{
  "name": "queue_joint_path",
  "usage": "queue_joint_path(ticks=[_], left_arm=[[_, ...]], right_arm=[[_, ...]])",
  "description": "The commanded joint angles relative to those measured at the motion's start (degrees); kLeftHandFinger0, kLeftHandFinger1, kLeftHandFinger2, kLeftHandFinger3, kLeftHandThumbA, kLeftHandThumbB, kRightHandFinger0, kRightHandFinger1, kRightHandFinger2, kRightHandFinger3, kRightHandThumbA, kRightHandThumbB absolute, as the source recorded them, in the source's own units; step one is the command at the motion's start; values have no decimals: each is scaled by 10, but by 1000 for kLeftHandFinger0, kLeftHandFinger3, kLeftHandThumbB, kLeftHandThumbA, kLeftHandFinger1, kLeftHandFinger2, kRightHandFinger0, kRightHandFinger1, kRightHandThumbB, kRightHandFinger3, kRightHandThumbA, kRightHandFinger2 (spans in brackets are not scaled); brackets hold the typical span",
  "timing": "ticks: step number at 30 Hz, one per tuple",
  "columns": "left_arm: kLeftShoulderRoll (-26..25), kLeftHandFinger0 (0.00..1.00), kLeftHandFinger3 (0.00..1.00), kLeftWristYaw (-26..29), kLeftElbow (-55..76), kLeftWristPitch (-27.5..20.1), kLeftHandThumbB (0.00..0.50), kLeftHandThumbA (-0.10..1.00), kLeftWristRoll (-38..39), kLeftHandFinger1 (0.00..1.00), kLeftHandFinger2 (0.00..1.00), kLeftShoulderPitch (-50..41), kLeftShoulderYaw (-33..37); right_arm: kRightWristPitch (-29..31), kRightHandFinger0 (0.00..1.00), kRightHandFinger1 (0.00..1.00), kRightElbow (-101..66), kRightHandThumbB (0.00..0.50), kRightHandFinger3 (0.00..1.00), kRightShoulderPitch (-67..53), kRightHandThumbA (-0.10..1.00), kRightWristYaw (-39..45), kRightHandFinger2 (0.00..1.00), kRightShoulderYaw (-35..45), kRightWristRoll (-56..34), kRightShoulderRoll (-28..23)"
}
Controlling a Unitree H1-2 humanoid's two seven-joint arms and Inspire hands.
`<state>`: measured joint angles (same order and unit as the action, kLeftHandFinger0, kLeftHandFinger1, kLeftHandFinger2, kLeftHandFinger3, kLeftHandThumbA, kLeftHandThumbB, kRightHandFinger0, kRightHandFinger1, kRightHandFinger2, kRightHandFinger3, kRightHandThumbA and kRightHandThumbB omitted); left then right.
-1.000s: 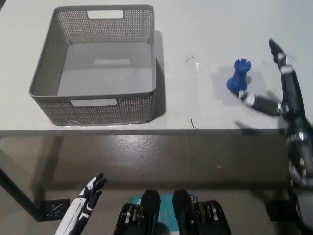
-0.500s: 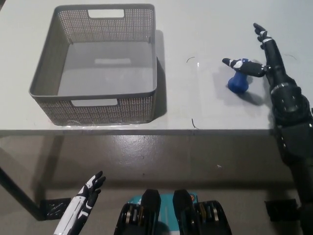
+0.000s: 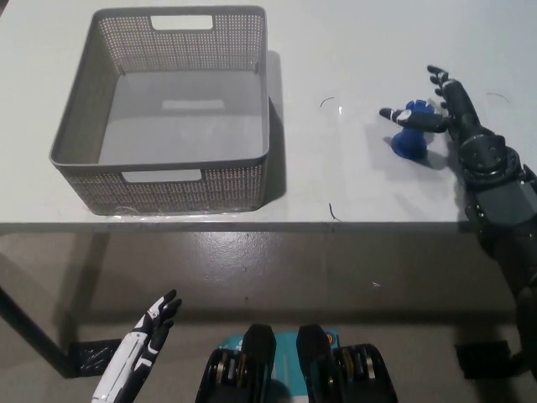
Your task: Use the right hand to pick up a chess pieces and put it into a container on the left hand side
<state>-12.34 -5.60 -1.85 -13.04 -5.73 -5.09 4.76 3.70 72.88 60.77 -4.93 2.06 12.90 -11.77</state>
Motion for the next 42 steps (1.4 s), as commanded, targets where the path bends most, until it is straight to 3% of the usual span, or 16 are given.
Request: queue_joint_path(ticks=[1,18,25,31,34,35,36,37,38,39,40,41,42], left_arm=[[-7,1000,1000,-2,7,-8,447,1000,-1,1000,1000,3,-7],[-6,1000,1000,0,7,-1,446,1000,-7,1000,1000,4,-7],[-3,1000,1000,5,4,-5,416,1000,-11,1000,1000,1,-8],[-4,1000,1000,2,6,-3,419,1000,-11,1000,1000,3,-7],[-5,1000,1000,3,7,-1,433,1000,-15,1000,1000,2,-7],[-4,1000,1000,4,7,-1,432,1000,-16,1000,1000,3,-7],[-4,1000,1000,4,7,-1,429,1000,-16,1000,1000,4,-7],[-5,1000,1000,4,8,0,428,1000,-16,1000,1000,5,-7],[-5,1000,1000,4,7,-1,423,1000,-16,1000,1000,6,-8],[-4,1000,1000,3,7,1,429,1000,-13,1000,1000,7,-8],[-3,1000,1000,2,10,4,429,1000,-13,1000,1000,7,-8],[-4,1000,1000,2,10,4,429,1000,-13,1000,1000,8,-8],[-4,1000,1000,1,9,4,435,1000,-11,1000,1000,9,-8]], right_arm=[[40,1000,1000,15,410,1000,39,1000,-13,1000,1,-21,-14],[39,1000,1000,44,413,1000,30,1000,-31,1000,-22,-18,-13],[42,1000,1000,51,444,1000,31,1000,-30,1000,-32,-18,-6],[43,1000,1000,56,453,1000,30,1000,-30,1000,-31,-25,0],[69,1000,1000,57,388,1000,24,1000,-50,1000,-7,-48,7],[82,1000,1000,57,302,1000,24,1000,-66,1000,-2,-52,10],[87,745,700,58,259,767,25,852,-79,707,5,-55,13],[88,582,581,60,269,664,27,767,-85,618,9,-58,14],[83,147,178,62,246,329,31,398,-108,273,12,-56,18],[87,34,72,63,228,209,32,181,-125,188,11,-52,20],[101,1,3,64,205,172,30,-89,-155,140,3,-40,23],[108,0,1,63,184,242,30,-98,-161,173,4,-42,24],[115,0,0,62,154,436,28,-100,-163,313,6,-46,26]])
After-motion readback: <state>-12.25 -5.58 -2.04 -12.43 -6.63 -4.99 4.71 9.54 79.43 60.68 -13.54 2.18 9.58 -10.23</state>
